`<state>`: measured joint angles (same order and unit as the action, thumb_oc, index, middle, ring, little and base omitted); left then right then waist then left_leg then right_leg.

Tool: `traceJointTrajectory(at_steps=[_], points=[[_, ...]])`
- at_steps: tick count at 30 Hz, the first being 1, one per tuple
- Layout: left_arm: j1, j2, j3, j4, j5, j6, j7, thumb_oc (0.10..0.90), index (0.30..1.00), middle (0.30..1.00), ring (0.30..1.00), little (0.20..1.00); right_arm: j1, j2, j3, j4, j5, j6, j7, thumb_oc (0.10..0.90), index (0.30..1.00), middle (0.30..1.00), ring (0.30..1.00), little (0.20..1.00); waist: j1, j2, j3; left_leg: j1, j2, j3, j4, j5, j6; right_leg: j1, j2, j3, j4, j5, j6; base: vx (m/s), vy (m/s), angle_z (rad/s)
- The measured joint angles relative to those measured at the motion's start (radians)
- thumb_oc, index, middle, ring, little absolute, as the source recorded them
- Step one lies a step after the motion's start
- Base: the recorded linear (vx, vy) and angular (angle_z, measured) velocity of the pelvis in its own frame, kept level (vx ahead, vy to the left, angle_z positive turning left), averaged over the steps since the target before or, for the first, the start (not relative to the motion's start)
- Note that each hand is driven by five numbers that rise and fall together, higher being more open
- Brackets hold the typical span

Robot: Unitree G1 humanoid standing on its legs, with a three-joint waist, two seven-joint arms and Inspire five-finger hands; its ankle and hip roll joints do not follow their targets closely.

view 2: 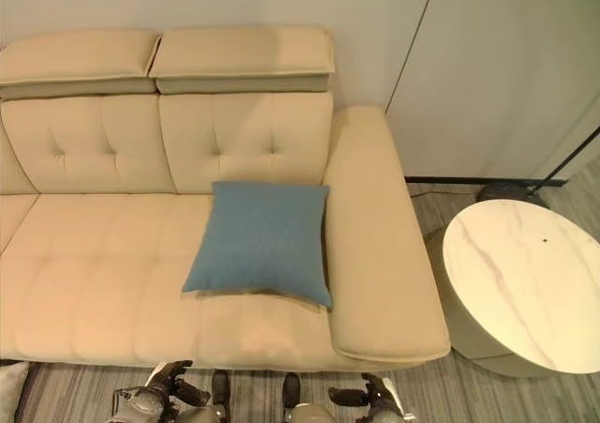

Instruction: Pick up all the scattered cushions and arrange them neatly on the sofa.

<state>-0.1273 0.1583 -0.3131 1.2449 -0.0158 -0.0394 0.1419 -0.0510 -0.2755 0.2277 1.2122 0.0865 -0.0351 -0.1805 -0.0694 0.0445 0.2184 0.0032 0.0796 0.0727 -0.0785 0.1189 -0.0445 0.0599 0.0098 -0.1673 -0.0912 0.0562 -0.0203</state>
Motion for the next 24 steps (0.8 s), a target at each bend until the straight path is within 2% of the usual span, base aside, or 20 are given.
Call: traceJointTrajectory(at_steps=[4, 10, 11, 12, 14, 18, 22, 24], points=[[0.002, 0.015, 0.001, 0.000, -0.001, 0.002, 0.005, 0.800, 0.900, 0.900, 0.900, 0.900, 0.008, 0.011, -0.005, -0.003, 0.000, 0.000, -0.002, 0.800, 0.900, 0.900, 0.900, 0.900, -0.004, -0.001, -0.006, 0.019, -0.055, 0.024, -0.011, -0.009, 0.027, -0.003, -0.057, 0.022, 0.019, -0.007, 0.052, 0.04, 0.143, -0.08], [0.009, 0.054, 0.004, -0.001, -0.001, 0.001, 0.028, 0.800, 0.900, 0.900, 0.900, 0.900, -0.033, 0.028, 0.000, -0.004, -0.003, -0.003, -0.002, 0.800, 0.900, 0.900, 0.900, 0.900, 0.003, -0.003, -0.007, 0.032, -0.077, 0.028, -0.011, -0.012, 0.031, 0.012, -0.079, 0.033, 0.012, -0.009, 0.065, 0.02, 0.074, -0.02], [0.012, 0.059, 0.018, -0.023, -0.014, 0.004, 0.030, 0.800, 0.900, 0.900, 0.900, 0.900, -0.034, 0.030, -0.013, -0.053, 0.006, 0.008, -0.008, 0.800, 0.900, 0.900, 0.900, 0.900, 0.005, -0.004, -0.008, 0.048, -0.086, 0.030, -0.011, -0.021, 0.039, 0.019, -0.078, 0.034, 0.013, -0.001, 0.073, 0.05, 0.207, -0.09], [0.028, 0.065, 0.026, -0.046, -0.025, 0.003, 0.034, 0.800, 0.900, 0.900, 0.900, 0.900, -0.019, 0.030, -0.021, -0.100, 0.008, 0.006, -0.019, 0.800, 0.900, 0.900, 0.900, 0.900, 0.004, -0.003, -0.011, 0.052, -0.076, 0.032, -0.011, -0.025, 0.045, 0.023, -0.074, 0.037, 0.015, -0.003, 0.075, 0.01, 0.073, -0.15], [0.056, 0.070, 0.057, -0.109, -0.044, -0.003, 0.076, 0.800, 0.900, 0.900, 0.900, 0.900, 0.011, 0.026, -0.027, -0.210, 0.012, -0.008, -0.039, 0.800, 0.900, 0.900, 0.900, 0.900, -0.001, -0.007, -0.032, 0.051, -0.073, 0.038, -0.013, -0.029, 0.048, 0.019, -0.076, 0.041, 0.016, -0.005, 0.078, 0.01, 0.070, -0.11], [0.149, 0.095, 0.101, -0.412, -0.082, -0.025, 0.111, 0.800, 0.900, 0.900, 0.900, 0.900, 0.105, 0.019, -0.069, -0.517, 0.011, -0.023, -0.073, 0.800, 0.900, 0.900, 0.900, 0.900, 0.000, -0.023, -0.046, 0.044, -0.077, 0.049, -0.017, -0.035, 0.044, 0.004, -0.080, 0.060, 0.022, -0.007, 0.087, 0.02, 0.046, -0.08], [0.209, 0.104, 0.138, -0.594, -0.113, -0.040, 0.129, 0.800, 0.900, 0.900, 0.900, 0.900, 0.161, 0.022, -0.081, -0.661, 0.011, -0.028, -0.075, 0.800, 0.900, 0.900, 0.900, 0.900, 0.000, -0.046, -0.065, 0.042, -0.082, 0.054, -0.017, -0.037, 0.048, 0.001, -0.086, 0.062, 0.021, -0.005, 0.090, 0.04, 0.018, -0.04], [0.215, 0.105, 0.140, -0.620, -0.118, -0.041, 0.134, 0.800, 0.900, 0.900, 0.900, 0.900, 0.176, 0.022, -0.083, -0.691, 0.010, -0.028, -0.076, 0.800, 0.900, 0.900, 0.900, 0.900, -0.001, -0.049, -0.067, 0.041, -0.082, 0.054, -0.017, -0.037, 0.048, 0.001, -0.086, 0.061, 0.021, -0.006, 0.090, 0.04, 0.000, 0.00]])
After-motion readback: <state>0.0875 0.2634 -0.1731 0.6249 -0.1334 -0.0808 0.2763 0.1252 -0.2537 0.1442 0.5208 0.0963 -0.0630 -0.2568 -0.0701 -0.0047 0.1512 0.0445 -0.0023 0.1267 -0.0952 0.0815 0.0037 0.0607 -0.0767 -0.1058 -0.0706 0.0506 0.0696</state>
